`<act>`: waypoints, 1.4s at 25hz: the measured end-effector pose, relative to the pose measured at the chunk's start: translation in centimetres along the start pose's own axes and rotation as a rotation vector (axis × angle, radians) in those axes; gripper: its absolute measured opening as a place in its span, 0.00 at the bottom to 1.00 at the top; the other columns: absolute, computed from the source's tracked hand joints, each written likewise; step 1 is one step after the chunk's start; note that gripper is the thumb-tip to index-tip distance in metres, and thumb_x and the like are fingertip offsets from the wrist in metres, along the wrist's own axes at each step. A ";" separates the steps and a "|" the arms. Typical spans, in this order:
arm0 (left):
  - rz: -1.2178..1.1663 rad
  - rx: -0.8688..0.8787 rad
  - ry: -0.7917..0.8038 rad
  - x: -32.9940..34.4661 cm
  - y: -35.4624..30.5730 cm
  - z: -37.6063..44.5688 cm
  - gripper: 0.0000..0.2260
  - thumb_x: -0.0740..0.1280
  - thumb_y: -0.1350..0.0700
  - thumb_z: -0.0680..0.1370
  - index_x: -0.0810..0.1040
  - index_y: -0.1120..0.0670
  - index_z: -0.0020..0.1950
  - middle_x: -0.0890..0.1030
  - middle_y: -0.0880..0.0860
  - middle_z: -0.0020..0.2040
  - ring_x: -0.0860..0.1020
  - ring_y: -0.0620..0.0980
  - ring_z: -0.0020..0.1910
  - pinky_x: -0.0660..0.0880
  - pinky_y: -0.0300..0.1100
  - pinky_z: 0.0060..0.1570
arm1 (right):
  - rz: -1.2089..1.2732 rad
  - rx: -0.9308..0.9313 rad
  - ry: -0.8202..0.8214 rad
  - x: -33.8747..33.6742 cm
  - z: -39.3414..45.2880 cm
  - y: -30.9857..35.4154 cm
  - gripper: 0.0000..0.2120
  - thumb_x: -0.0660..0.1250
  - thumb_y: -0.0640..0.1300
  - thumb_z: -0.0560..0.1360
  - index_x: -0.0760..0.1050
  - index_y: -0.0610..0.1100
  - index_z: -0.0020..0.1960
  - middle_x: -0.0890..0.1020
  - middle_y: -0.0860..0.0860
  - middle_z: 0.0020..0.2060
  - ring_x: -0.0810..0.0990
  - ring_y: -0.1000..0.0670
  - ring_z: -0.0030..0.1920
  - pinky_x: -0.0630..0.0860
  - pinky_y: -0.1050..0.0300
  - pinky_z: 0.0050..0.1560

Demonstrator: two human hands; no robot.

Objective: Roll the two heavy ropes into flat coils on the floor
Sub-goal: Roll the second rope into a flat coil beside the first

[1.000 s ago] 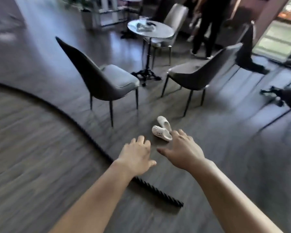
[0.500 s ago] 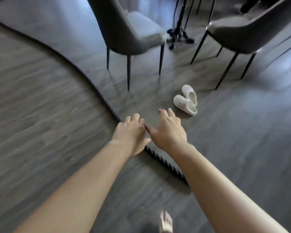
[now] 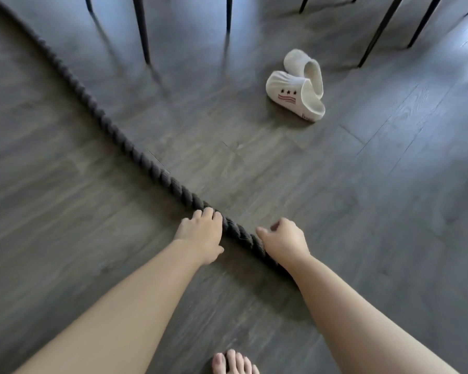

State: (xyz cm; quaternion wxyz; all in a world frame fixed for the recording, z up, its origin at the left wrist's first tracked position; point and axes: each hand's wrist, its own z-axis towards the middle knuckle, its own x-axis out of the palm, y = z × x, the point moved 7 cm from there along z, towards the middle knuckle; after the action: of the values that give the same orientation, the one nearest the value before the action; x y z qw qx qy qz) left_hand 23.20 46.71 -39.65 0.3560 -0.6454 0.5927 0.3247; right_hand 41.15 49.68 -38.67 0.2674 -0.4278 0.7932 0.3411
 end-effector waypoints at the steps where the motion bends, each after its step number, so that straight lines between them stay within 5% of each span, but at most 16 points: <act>1: 0.022 0.009 -0.001 2.0 -0.7 1.9 0.38 0.72 0.42 0.74 0.58 0.56 0.76 0.62 0.57 0.74 0.63 0.57 0.71 0.68 0.54 0.64 | 0.035 0.084 0.042 2.1 1.8 -3.1 0.18 0.66 0.57 0.75 0.72 0.41 0.43 0.80 0.45 0.41 0.80 0.41 0.43 0.79 0.48 0.43; 3: 0.115 0.040 0.009 4.9 -1.8 5.0 0.47 0.73 0.42 0.74 0.48 0.57 0.80 0.50 0.60 0.79 0.53 0.59 0.77 0.59 0.60 0.72 | 0.104 0.219 0.083 5.4 4.4 -8.3 0.20 0.66 0.59 0.74 0.72 0.40 0.38 0.81 0.42 0.38 0.80 0.41 0.37 0.81 0.47 0.37; 5: 0.207 0.058 0.028 6.9 -2.1 7.4 0.50 0.73 0.44 0.74 0.40 0.55 0.81 0.42 0.58 0.81 0.43 0.58 0.79 0.49 0.64 0.73 | 0.157 0.287 0.006 6.4 5.9 -10.9 0.22 0.65 0.60 0.73 0.75 0.40 0.39 0.83 0.42 0.38 0.81 0.41 0.38 0.82 0.45 0.41; 7: 0.218 0.060 0.023 8.1 -1.9 8.8 0.46 0.70 0.45 0.76 0.42 0.53 0.81 0.48 0.55 0.81 0.44 0.57 0.79 0.45 0.66 0.73 | 0.090 0.276 -0.075 5.8 6.7 -11.2 0.21 0.65 0.60 0.74 0.73 0.41 0.39 0.81 0.45 0.40 0.80 0.42 0.43 0.77 0.51 0.44; 11: 0.208 0.049 -0.108 8.4 -1.6 7.1 0.29 0.63 0.36 0.77 0.66 0.52 0.72 0.68 0.54 0.69 0.64 0.57 0.69 0.60 0.67 0.68 | 0.195 0.296 -0.184 5.6 5.8 -11.2 0.20 0.69 0.58 0.75 0.75 0.39 0.47 0.79 0.43 0.49 0.78 0.40 0.56 0.73 0.53 0.49; 14: 0.254 -0.054 -0.059 10.4 0.1 4.0 0.26 0.64 0.38 0.78 0.70 0.55 0.67 0.70 0.58 0.63 0.68 0.60 0.63 0.73 0.69 0.56 | 0.577 0.492 -0.331 6.8 4.0 -13.8 0.40 0.76 0.56 0.69 0.64 0.33 0.68 0.71 0.35 0.65 0.72 0.37 0.65 0.71 0.47 0.62; 17: 0.328 -0.065 0.026 13.5 1.4 0.5 0.28 0.62 0.37 0.78 0.71 0.59 0.67 0.72 0.62 0.61 0.71 0.65 0.60 0.77 0.69 0.48 | 0.725 0.511 -0.247 9.2 4.1 -13.2 0.46 0.80 0.59 0.63 0.64 0.34 0.68 0.75 0.38 0.62 0.76 0.38 0.61 0.73 0.46 0.60; 20: 0.280 0.009 0.124 16.4 1.0 -3.6 0.29 0.62 0.40 0.79 0.71 0.64 0.66 0.73 0.66 0.59 0.72 0.65 0.59 0.77 0.67 0.45 | 0.351 0.271 -0.117 11.0 4.3 -7.9 0.43 0.80 0.53 0.65 0.62 0.38 0.69 0.71 0.40 0.66 0.74 0.38 0.64 0.72 0.47 0.60; 25: 0.128 0.167 0.138 18.6 0.6 -9.1 0.27 0.68 0.47 0.78 0.68 0.64 0.68 0.71 0.66 0.63 0.70 0.63 0.60 0.76 0.55 0.46 | -0.459 -0.456 0.075 15.8 2.5 3.2 0.32 0.66 0.40 0.71 0.59 0.45 0.72 0.67 0.45 0.66 0.70 0.40 0.66 0.72 0.48 0.61; 28: 0.162 0.203 -0.028 17.8 5.3 -10.7 0.50 0.74 0.42 0.71 0.45 0.60 0.78 0.50 0.65 0.76 0.55 0.65 0.73 0.65 0.63 0.64 | -0.789 -0.837 0.103 19.7 -0.2 8.2 0.32 0.69 0.41 0.71 0.61 0.47 0.71 0.69 0.47 0.65 0.69 0.42 0.66 0.73 0.46 0.60; 31: 0.161 -0.113 -0.080 17.0 11.8 -11.7 0.67 0.74 0.32 0.63 0.29 0.61 0.76 0.32 0.64 0.77 0.35 0.64 0.77 0.42 0.67 0.72 | -1.078 -1.239 0.068 23.2 -3.7 11.3 0.31 0.69 0.42 0.73 0.61 0.47 0.72 0.70 0.47 0.65 0.70 0.44 0.66 0.71 0.48 0.59; 33: 0.065 -0.238 -0.020 17.7 13.9 -12.1 0.70 0.72 0.26 0.60 0.30 0.64 0.76 0.40 0.64 0.79 0.41 0.63 0.78 0.41 0.64 0.74 | -1.169 -1.389 0.020 24.3 -4.8 12.9 0.30 0.67 0.41 0.74 0.60 0.46 0.73 0.70 0.46 0.64 0.70 0.44 0.65 0.70 0.49 0.58; 35: -0.039 -0.297 -0.019 18.6 14.9 -12.1 0.70 0.69 0.24 0.59 0.35 0.66 0.77 0.56 0.62 0.76 0.56 0.60 0.76 0.44 0.61 0.75 | -1.190 -1.460 -0.042 24.5 -5.2 14.5 0.27 0.65 0.41 0.76 0.61 0.46 0.73 0.70 0.46 0.64 0.69 0.43 0.64 0.69 0.49 0.57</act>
State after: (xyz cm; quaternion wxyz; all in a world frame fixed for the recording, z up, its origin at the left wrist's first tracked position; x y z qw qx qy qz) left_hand 9.89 25.94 -49.89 0.2686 -0.6993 0.5219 0.4081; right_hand 15.92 39.37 -48.43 0.0776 -0.8183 0.0292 0.5688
